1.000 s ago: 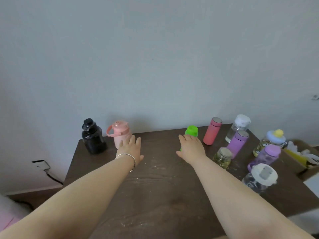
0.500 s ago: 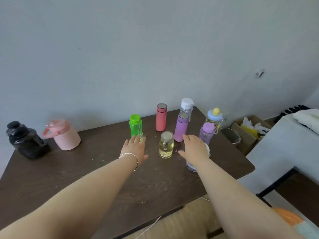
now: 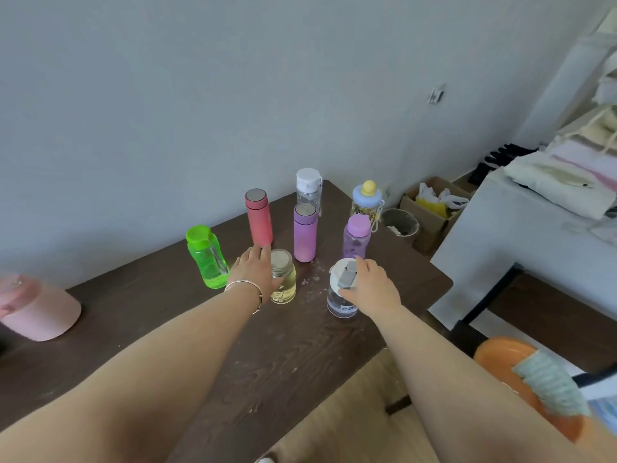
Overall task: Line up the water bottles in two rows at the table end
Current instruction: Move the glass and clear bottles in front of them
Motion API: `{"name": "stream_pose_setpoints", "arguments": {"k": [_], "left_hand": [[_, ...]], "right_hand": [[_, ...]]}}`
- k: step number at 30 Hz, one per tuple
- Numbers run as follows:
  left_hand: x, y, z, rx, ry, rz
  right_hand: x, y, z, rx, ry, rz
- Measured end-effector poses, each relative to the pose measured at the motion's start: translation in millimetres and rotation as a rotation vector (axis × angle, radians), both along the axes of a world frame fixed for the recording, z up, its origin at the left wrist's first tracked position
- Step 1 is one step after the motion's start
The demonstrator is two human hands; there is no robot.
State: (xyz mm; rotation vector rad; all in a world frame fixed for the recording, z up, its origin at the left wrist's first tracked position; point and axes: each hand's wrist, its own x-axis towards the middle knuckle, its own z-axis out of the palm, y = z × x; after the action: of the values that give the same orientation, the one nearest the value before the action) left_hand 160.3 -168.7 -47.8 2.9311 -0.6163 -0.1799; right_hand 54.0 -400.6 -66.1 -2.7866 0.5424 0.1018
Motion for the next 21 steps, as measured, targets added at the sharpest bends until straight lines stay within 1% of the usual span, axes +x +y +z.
{"name": "stream_pose_setpoints", "arguments": {"k": [3, 9, 12, 14, 17, 21], "left_hand": [[17.9, -4.6, -14.0, -0.087, 0.072, 0.015], [39.6, -11.5, -35.1, -0.266, 0.254, 0.027], [40.4, -9.9, -42.4, -0.384, 0.246, 0.031], [40.9, -7.6, -42.7, -0.428, 0.23, 0.029], [40.3, -5.4, -41.6, -0.452, 0.216, 0.025], [32.3, -2.7, -40.1, -0.437, 0.215, 0.015]], "right_hand": [[5.9, 7.0, -13.8, 0.073, -0.019, -0.075], [13.1, 13.5, -26.2, 0.174, -0.122, -0.186], [13.4, 14.3, -30.2, 0.201, -0.182, -0.207], [14.8, 14.9, -30.8, 0.195, -0.2, -0.203], [17.7, 14.8, -29.4, 0.201, -0.194, -0.209], [16.5, 15.2, -30.0, 0.199, -0.184, -0.21]]}}
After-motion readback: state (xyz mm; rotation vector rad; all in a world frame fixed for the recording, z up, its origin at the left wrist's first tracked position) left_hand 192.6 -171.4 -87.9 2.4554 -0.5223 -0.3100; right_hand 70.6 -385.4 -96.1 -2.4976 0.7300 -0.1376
